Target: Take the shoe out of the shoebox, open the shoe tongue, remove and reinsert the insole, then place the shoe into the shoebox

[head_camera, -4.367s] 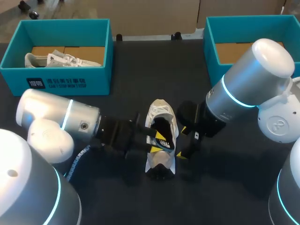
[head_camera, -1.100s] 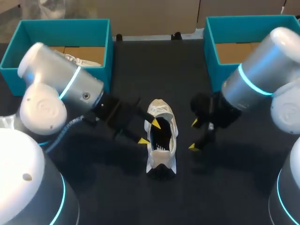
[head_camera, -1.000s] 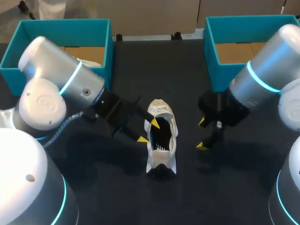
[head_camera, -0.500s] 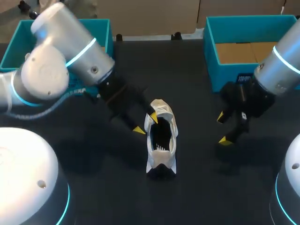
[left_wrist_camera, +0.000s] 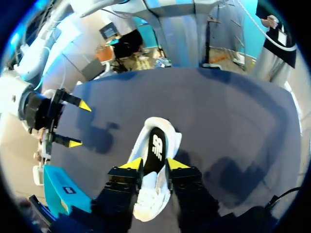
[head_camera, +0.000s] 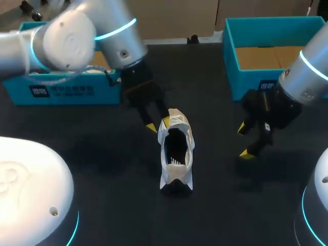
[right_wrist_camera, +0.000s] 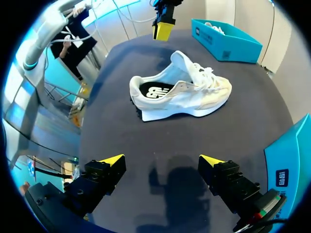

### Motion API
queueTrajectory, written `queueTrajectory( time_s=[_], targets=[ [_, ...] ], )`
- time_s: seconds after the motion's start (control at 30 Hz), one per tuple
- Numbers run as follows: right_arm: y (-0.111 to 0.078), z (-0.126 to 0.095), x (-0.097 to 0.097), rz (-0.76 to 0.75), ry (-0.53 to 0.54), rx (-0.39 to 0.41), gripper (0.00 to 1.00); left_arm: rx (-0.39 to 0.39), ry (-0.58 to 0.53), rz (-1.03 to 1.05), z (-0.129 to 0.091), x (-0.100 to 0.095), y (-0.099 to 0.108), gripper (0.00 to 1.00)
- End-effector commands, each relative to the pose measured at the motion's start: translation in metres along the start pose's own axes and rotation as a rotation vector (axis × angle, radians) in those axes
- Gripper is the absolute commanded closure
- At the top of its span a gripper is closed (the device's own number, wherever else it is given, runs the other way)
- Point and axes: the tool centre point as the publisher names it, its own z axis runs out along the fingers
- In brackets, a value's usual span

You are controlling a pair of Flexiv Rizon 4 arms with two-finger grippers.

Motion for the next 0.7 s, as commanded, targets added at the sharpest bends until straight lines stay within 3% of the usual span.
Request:
queueTrajectory(
  time_s=[0.03,0.53,0.7],
  targets=[
    [-0.001,0.000,0.001,0.000,-0.003,0.001,0.00,-0.051,0.512,0.058,-0.010,-0.003,-0.003,1.00],
    [-0.001,0.000,0.001,0.000,-0.003,0.001,0.00,-0.051,0.512,0.058,-0.010,-0.003,-0.003,1.00],
    [-0.012,-0.018,0.000,0.035,-0.052,-0.020,0.00,-0.053,0.538,0.156,0.009,-0.002,-0.010,1.00]
  ],
)
